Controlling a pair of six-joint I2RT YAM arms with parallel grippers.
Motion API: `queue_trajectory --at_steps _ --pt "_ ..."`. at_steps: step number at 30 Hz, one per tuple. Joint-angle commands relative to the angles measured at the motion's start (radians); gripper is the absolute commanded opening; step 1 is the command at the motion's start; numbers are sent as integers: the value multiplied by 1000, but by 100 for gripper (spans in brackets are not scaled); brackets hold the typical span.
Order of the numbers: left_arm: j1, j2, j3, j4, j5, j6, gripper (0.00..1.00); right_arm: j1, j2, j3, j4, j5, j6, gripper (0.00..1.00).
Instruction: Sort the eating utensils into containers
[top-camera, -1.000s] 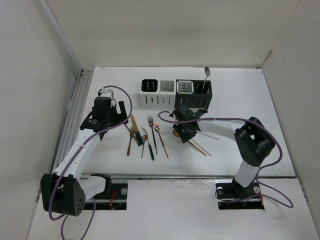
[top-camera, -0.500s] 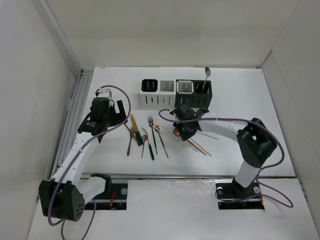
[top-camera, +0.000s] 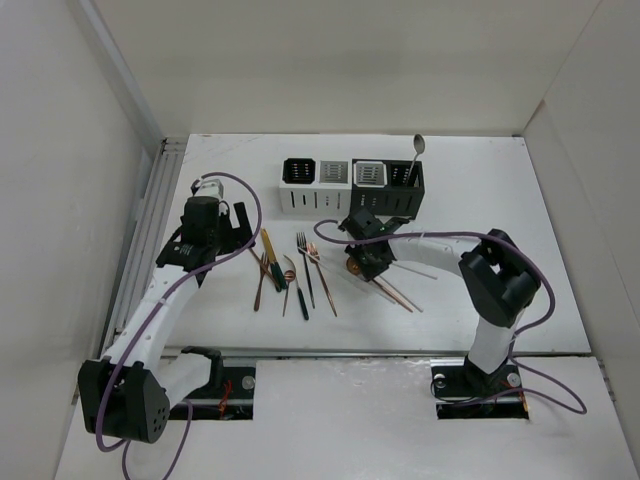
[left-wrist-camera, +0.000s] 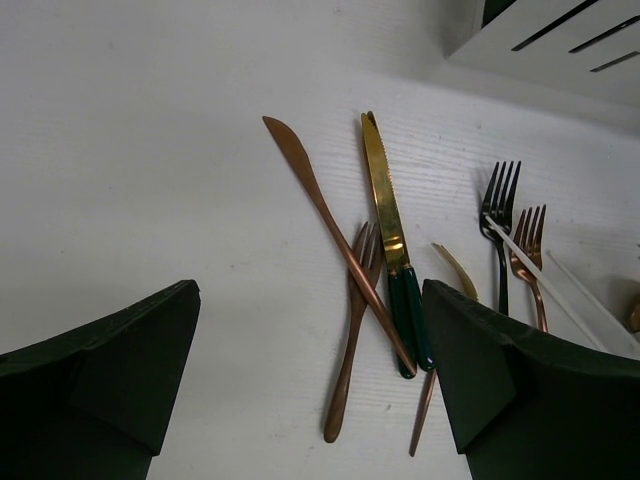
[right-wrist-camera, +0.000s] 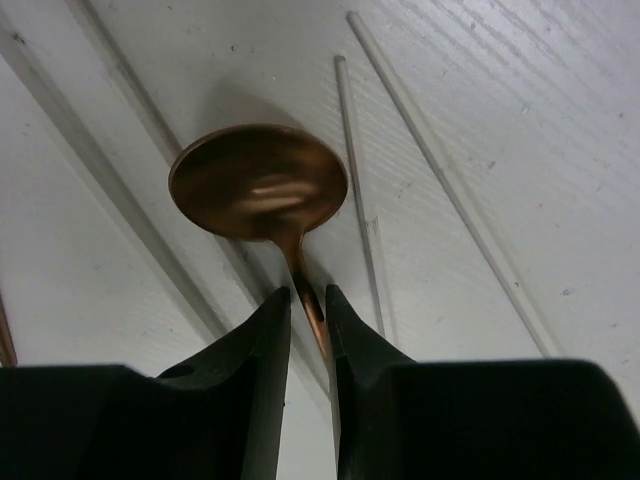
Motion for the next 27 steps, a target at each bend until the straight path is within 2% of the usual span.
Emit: queue_trajectory --at_steps 1,7,9,12,18,21,25,27 --pt "-3 -31 -4 19 -9 -13 92 7 20 10 20 24 6 26" --pt "-3 -31 -4 19 -9 -13 92 7 50 -10 31 6 37 26" --pt "-3 -31 -4 19 -9 -13 92 7 59 -10 31 6 37 20" --pt "-3 -31 -4 19 -9 -13 92 7 48 -10 20 29 46 0" --pt "-3 -31 -4 19 -9 -13 92 7 -97 59 -12 89 20 0" --pt "6 -31 -4 19 -9 -13 92 7 -197 169 -32 129 -11 0" --pt "6 -12 -4 28 -9 -13 90 -11 -311 295 118 191 -35 0" --pt "6 -2 -4 28 -9 -13 90 -62 -355 304 297 225 -35 0"
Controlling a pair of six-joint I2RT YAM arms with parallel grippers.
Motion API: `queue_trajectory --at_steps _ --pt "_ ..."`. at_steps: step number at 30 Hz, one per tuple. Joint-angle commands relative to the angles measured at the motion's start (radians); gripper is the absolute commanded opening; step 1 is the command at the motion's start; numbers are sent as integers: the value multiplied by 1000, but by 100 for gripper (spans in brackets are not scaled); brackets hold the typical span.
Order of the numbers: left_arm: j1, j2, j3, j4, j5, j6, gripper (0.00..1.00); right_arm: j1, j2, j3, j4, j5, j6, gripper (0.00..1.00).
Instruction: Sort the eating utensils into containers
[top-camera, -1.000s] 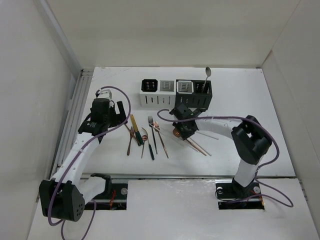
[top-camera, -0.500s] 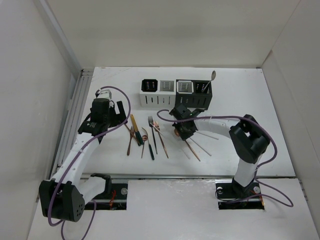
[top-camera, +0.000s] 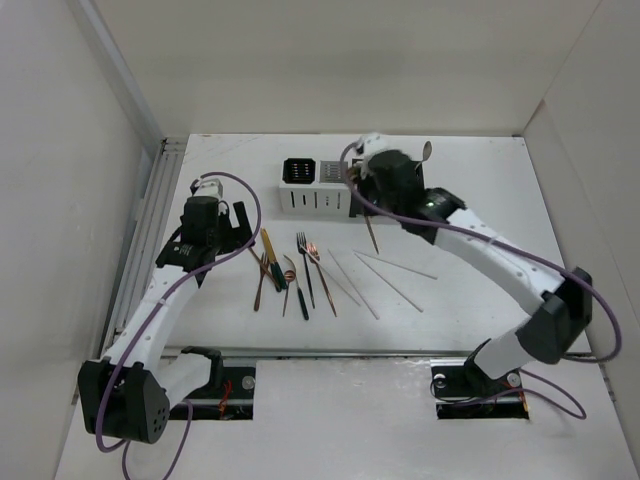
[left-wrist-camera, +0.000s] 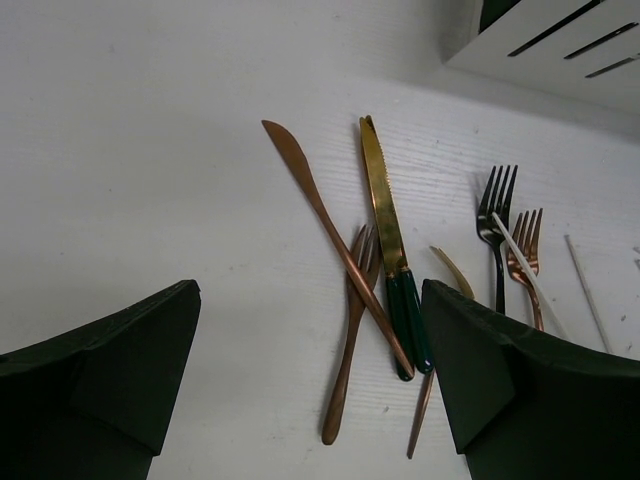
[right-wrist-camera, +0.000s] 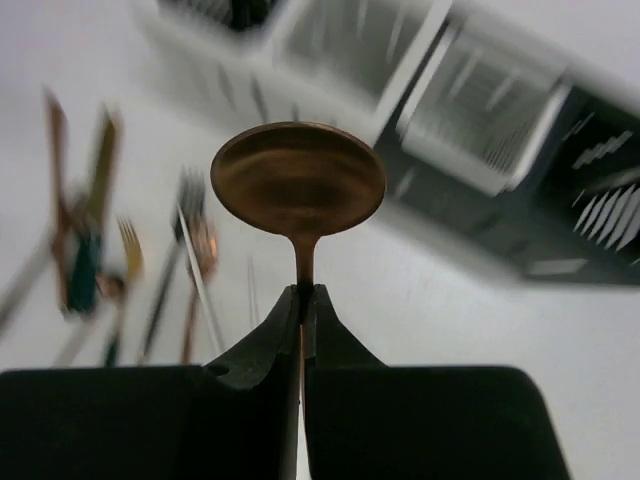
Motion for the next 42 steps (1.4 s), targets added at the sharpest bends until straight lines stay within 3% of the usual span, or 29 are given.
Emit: queue_trajectory --at_steps 1,3,6,13,20,26,36,42 --pt "14 11 -4 24 -9 -9 90 -69 -115 51 314 116 -19 0" --pt "14 11 -4 24 -9 -9 89 -122 -115 7 527 191 -19 0" --pt "37 21 -4 24 0 -9 89 -191 -60 9 681 285 -31 0" --pt "87 30 -4 33 0 -9 89 -317 141 66 747 376 94 0" --pt "137 30 -4 33 11 -18 89 -330 220 -7 820 408 139 0" --pt "147 30 -4 33 20 -18 88 -330 176 -116 820 420 186 0" --pt "147 30 -14 33 29 -18 88 -342 60 -50 820 340 176 0" --pt "147 19 -14 33 29 -18 88 -363 101 -43 948 362 153 0"
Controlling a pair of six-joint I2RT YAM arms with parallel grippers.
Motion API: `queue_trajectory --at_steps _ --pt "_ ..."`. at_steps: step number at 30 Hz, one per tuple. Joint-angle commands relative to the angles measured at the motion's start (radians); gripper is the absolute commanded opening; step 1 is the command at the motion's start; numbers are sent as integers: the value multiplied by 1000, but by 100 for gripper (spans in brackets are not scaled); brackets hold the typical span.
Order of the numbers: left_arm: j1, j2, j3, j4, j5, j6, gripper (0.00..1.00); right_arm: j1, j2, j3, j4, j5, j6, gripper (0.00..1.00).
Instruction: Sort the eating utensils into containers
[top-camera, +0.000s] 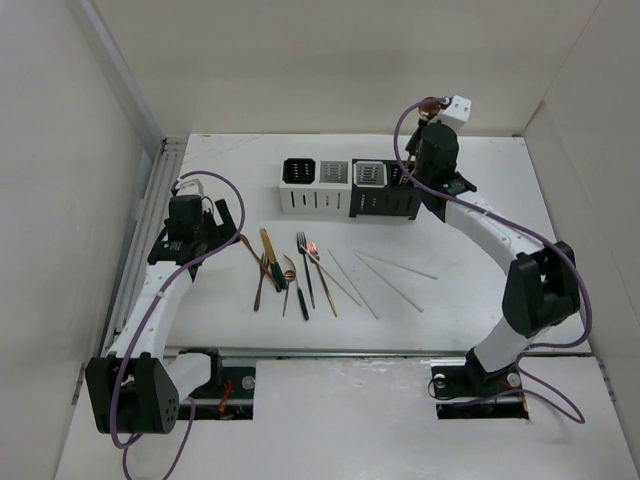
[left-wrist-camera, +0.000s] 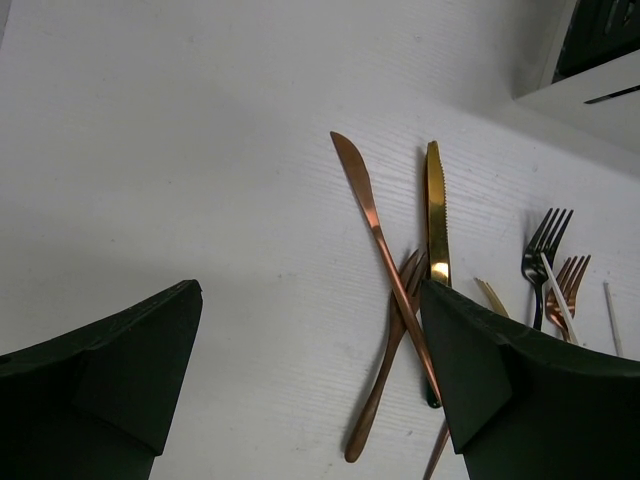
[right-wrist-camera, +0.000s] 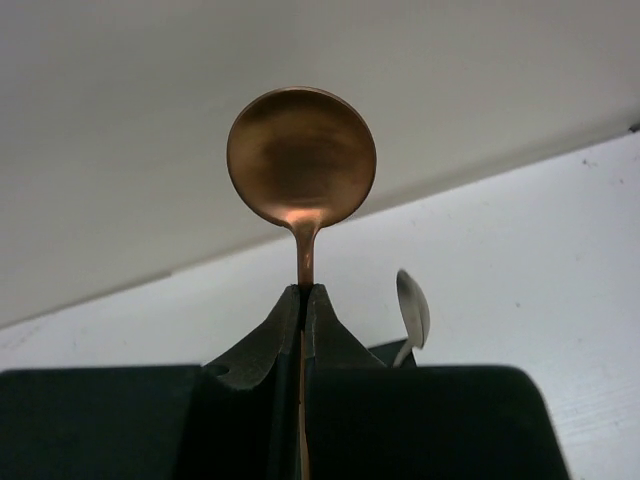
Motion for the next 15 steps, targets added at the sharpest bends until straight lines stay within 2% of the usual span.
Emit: queue_trajectory --at_steps 1,8,15 --pt "5 -16 -11 24 7 -8 88 -20 32 64 122 7 -5 0" --pt "14 -16 -11 24 7 -8 88 -20 151 75 194 125 -40 0" --pt "14 -16 -11 24 7 1 84 3 153 -26 229 134 -60 0"
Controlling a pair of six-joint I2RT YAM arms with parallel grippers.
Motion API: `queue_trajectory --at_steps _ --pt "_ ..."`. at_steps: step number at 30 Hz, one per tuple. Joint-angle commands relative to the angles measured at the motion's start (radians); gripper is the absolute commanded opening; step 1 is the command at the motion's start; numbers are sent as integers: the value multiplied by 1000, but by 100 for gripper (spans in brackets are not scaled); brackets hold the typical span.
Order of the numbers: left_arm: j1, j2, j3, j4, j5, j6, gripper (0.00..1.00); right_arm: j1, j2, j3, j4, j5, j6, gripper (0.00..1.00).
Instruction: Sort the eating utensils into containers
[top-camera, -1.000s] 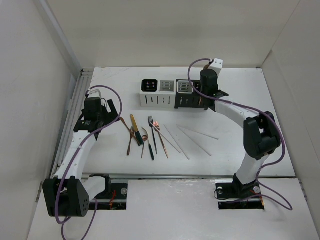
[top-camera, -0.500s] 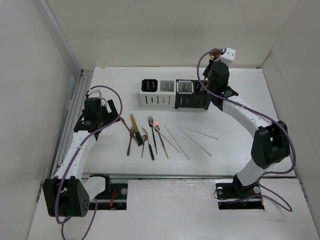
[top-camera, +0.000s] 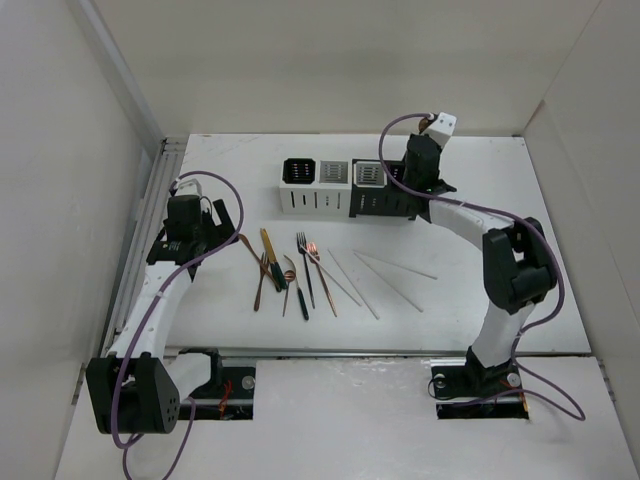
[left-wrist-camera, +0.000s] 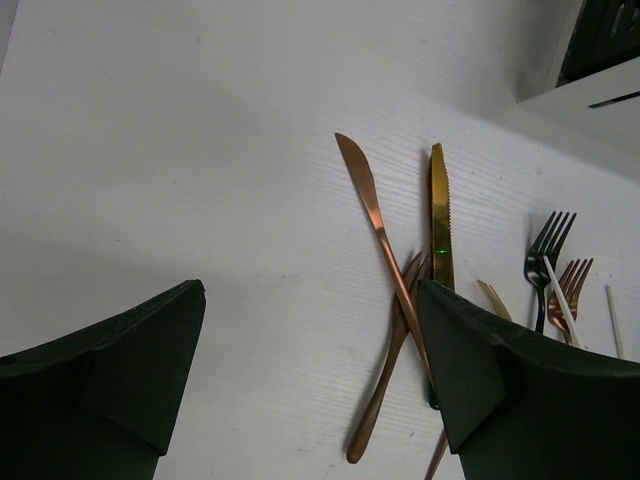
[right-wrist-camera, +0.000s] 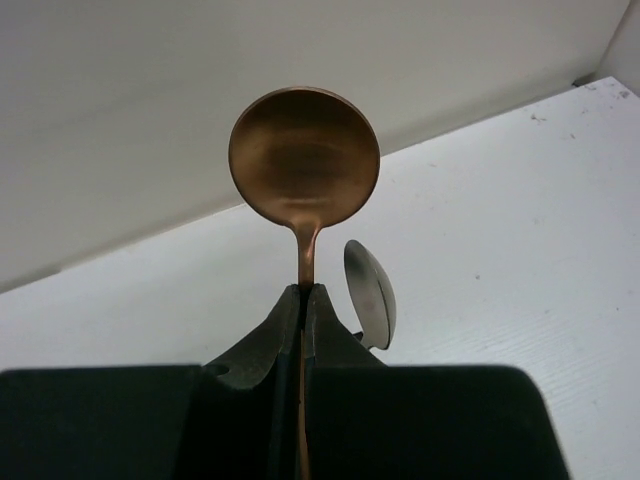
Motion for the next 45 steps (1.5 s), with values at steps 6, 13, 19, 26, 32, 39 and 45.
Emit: queue_trajectory --at_steps 6,13,19,26,32,39,45 --pt "-8 -6 44 15 28 39 83 62 -110 -109 110 32 -43 4" --pt "-53 36 134 6 38 73 82 101 -196 -247 142 23 -40 4" --pt "-73 37 144 6 17 73 80 82 -100 -160 196 90 -52 0" --pt "-116 1 107 -3 -26 82 80 53 -34 -69 261 115 -106 0" --pt "-116 -8 96 -3 -26 73 79 91 -49 -145 261 101 -106 1" --pt "-134 24 125 6 -6 82 77 121 -163 -280 261 142 -46 69" --pt "-259 72 202 -6 3 117 76 153 -354 -357 221 176 -34 82"
